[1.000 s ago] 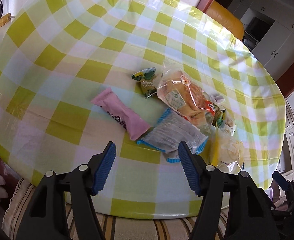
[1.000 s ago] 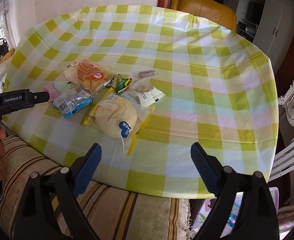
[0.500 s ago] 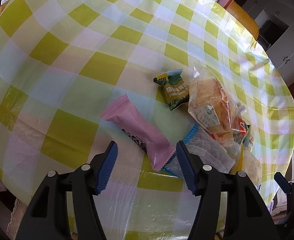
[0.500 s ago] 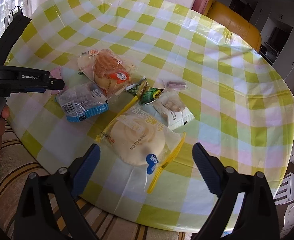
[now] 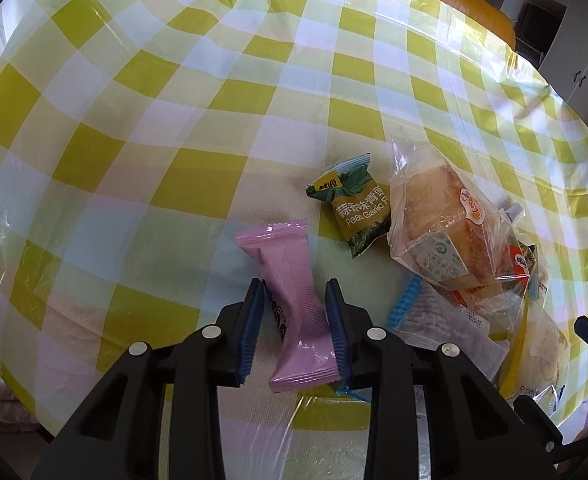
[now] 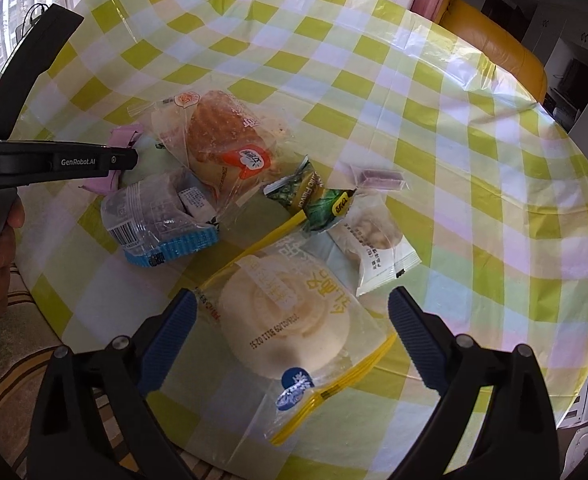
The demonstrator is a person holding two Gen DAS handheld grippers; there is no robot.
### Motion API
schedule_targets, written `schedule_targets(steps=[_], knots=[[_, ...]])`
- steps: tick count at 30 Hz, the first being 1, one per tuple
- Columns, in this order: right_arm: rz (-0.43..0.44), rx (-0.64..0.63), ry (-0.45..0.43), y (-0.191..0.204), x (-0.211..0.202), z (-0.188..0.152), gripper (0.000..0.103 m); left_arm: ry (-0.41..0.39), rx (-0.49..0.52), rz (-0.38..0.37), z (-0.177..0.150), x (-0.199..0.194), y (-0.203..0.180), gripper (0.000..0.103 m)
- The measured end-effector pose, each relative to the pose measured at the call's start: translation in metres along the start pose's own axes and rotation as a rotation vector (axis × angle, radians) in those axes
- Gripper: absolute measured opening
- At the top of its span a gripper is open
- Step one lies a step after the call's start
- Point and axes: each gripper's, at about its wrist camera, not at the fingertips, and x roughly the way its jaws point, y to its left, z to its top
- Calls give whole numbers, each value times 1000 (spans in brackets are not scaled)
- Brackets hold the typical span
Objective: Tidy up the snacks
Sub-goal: 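Grasp the pink bar wrapper with the left gripper while the right grasps the round bun bag, then carry the pink bar and bun bag into the white box and open both grippers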
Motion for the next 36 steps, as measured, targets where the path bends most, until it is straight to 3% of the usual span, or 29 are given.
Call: schedule_targets(steps=[4, 11, 17, 36], knots=[[28, -12, 38, 1, 13, 4, 97, -11, 1, 5, 1, 2, 2, 22], [114, 110, 116, -9, 38, -2, 97, -25, -7, -4, 0, 2, 4, 20], [166, 205, 97, -24, 33, -7, 71, -32, -13, -8, -2, 1, 5, 19], [90, 284, 20, -30, -11, -27, 66, -125, -62, 1, -16, -41, 11, 18]])
